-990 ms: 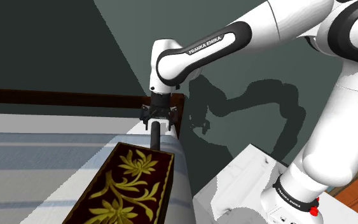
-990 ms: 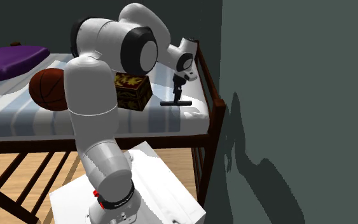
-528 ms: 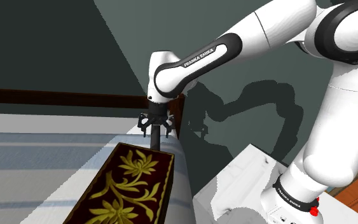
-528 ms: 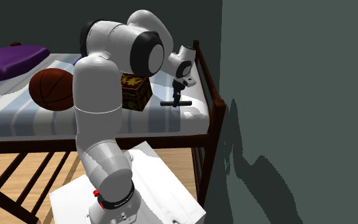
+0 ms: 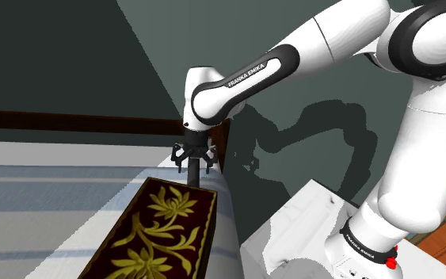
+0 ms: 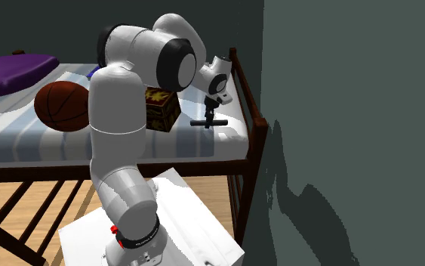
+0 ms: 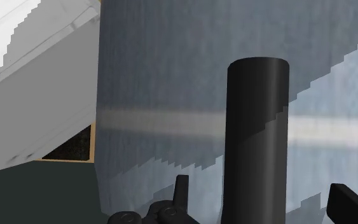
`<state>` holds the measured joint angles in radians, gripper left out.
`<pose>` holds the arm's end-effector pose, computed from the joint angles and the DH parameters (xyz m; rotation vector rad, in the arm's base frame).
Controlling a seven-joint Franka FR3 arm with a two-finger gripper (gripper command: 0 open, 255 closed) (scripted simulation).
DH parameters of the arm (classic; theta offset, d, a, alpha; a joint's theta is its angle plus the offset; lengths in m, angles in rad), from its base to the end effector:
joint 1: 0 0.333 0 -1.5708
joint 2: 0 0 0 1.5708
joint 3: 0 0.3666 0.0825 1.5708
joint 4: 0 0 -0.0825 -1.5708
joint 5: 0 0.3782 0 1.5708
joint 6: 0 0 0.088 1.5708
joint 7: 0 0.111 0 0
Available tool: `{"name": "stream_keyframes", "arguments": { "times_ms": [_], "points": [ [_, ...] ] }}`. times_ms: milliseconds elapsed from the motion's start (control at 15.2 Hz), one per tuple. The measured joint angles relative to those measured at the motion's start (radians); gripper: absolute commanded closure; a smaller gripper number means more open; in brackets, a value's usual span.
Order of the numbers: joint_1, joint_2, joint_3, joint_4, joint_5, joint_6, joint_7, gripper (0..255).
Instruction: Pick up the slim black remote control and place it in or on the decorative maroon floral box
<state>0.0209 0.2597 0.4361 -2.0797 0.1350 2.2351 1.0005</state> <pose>0.5219 0.2504 0.3571 -2.8705 0.9510 0.3097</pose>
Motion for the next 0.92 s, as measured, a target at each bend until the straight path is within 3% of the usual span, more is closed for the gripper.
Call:
{"name": "stream_keyframes", "arguments": {
  "times_ms": [66,924],
  "points": [
    [0.000,0.000,0.000,0.000,0.000,0.000,0.000,255],
    [-0.002,-0.018,0.002,0.011,0.005,-0.027,0.001,255]
  ]
}}
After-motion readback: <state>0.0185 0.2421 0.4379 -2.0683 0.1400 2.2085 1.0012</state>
